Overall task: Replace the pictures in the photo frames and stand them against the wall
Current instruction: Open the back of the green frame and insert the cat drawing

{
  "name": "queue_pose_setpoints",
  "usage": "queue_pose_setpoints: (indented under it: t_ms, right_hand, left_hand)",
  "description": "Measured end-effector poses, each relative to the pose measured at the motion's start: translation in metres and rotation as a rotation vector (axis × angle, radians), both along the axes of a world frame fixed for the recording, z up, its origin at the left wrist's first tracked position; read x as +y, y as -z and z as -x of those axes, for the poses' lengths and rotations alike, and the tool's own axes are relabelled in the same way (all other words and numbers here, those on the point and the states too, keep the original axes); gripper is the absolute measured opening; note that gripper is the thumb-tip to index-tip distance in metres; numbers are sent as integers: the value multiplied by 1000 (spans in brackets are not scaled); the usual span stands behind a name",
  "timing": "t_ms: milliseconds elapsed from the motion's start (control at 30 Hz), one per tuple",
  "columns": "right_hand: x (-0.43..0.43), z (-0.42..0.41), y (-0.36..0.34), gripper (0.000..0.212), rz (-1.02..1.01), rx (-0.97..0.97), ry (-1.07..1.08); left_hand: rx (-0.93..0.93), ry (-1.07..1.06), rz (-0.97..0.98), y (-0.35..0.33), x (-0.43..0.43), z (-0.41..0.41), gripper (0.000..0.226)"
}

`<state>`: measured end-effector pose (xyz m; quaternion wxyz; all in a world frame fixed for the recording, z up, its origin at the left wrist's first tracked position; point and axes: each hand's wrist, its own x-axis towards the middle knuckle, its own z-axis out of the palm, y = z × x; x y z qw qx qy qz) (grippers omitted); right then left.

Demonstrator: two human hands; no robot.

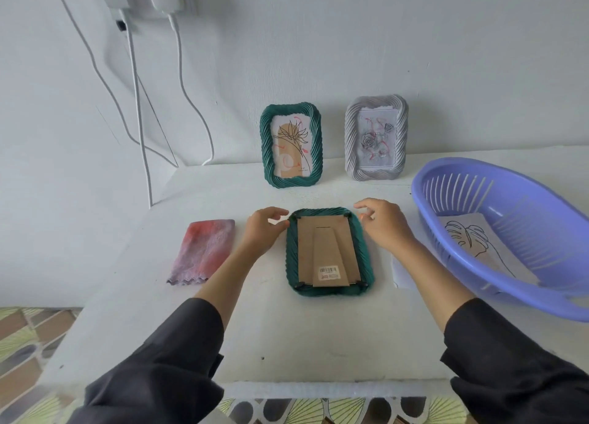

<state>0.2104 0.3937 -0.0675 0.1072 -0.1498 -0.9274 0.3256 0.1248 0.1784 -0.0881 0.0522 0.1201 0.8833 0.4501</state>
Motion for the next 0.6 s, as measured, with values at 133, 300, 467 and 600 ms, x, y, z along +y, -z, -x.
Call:
queue_pose_setpoints:
  t_ms: [133, 300, 467, 600]
  right_hand:
    - [-3, -19, 6, 25, 110, -161, 15]
    - [-11, -33, 13, 23, 215, -83, 52]
    - [-14, -42, -7, 27, 248, 37, 110]
    - [-24, -50, -50, 26, 32, 209, 97]
  left_hand:
    - [-53, 57, 34, 0, -5, -13, 27]
    - [-15, 78, 139, -2, -3, -20, 29]
    - [-29, 49, 87, -5, 0, -26, 32]
    - [-30, 27, -87, -21, 11, -37, 31]
